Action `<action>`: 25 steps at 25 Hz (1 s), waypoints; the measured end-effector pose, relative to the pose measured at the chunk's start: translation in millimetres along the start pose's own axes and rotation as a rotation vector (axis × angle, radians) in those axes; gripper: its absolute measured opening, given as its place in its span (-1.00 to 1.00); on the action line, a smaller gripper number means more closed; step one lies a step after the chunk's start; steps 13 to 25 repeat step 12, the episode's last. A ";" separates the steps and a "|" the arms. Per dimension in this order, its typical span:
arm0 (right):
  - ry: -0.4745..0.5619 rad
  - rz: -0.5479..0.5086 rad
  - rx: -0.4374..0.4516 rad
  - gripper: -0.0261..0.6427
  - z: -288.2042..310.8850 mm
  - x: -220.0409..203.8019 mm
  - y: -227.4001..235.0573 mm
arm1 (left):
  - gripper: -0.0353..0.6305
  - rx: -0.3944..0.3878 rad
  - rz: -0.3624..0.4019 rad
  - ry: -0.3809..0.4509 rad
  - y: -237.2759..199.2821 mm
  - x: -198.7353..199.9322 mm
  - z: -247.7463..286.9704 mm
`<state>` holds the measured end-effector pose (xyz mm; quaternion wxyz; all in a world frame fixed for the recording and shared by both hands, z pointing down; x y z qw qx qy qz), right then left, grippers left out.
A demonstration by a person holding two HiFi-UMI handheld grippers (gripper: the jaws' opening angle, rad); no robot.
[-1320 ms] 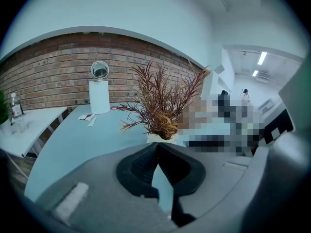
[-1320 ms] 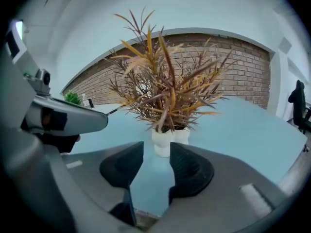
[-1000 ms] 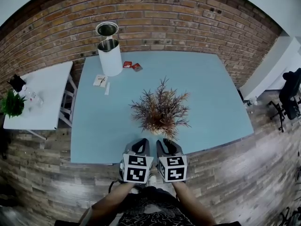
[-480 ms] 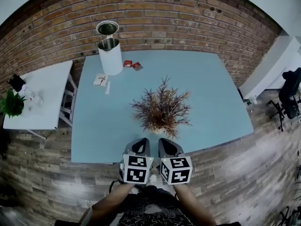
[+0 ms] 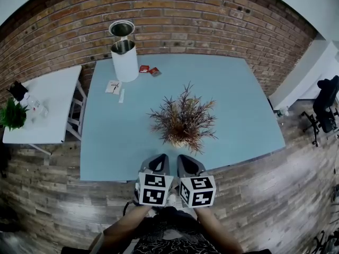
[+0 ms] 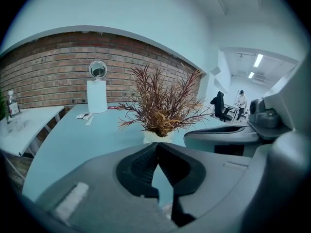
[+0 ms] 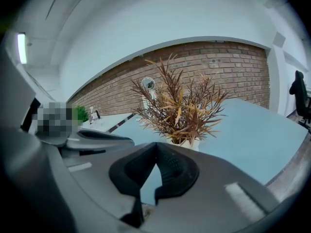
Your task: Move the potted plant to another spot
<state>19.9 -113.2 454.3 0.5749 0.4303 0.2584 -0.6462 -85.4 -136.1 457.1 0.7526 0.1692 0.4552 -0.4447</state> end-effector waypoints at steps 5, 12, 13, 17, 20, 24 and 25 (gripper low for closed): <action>0.002 -0.002 0.000 -0.90 -1.9 0.1 -2.9 | -0.89 -0.003 0.001 0.002 -0.1 -0.8 -3.3; 0.004 -0.004 0.002 -0.90 -5.1 -4.5 -5.1 | -0.89 -0.004 0.004 0.007 1.6 -5.0 -7.0; 0.004 -0.004 0.002 -0.90 -5.1 -4.5 -5.1 | -0.89 -0.004 0.004 0.007 1.6 -5.0 -7.0; 0.004 -0.004 0.002 -0.90 -5.1 -4.5 -5.1 | -0.89 -0.004 0.004 0.007 1.6 -5.0 -7.0; 0.004 -0.004 0.002 -0.90 -5.1 -4.5 -5.1 | -0.89 -0.004 0.004 0.007 1.6 -5.0 -7.0; 0.004 -0.004 0.002 -0.90 -5.1 -4.5 -5.1 | -0.89 -0.004 0.004 0.007 1.6 -5.0 -7.0; 0.004 -0.004 0.002 -0.90 -5.1 -4.5 -5.1 | -0.89 -0.004 0.004 0.007 1.6 -5.0 -7.0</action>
Point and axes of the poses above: the fingertips, and each gripper's own axes: z forward along the fingers, y to its right, x out of its top, the point moved 6 cm from there along -z, backward along the fingers, and after that the axes turned 2 degrees about -x, right-handed, at the moved point
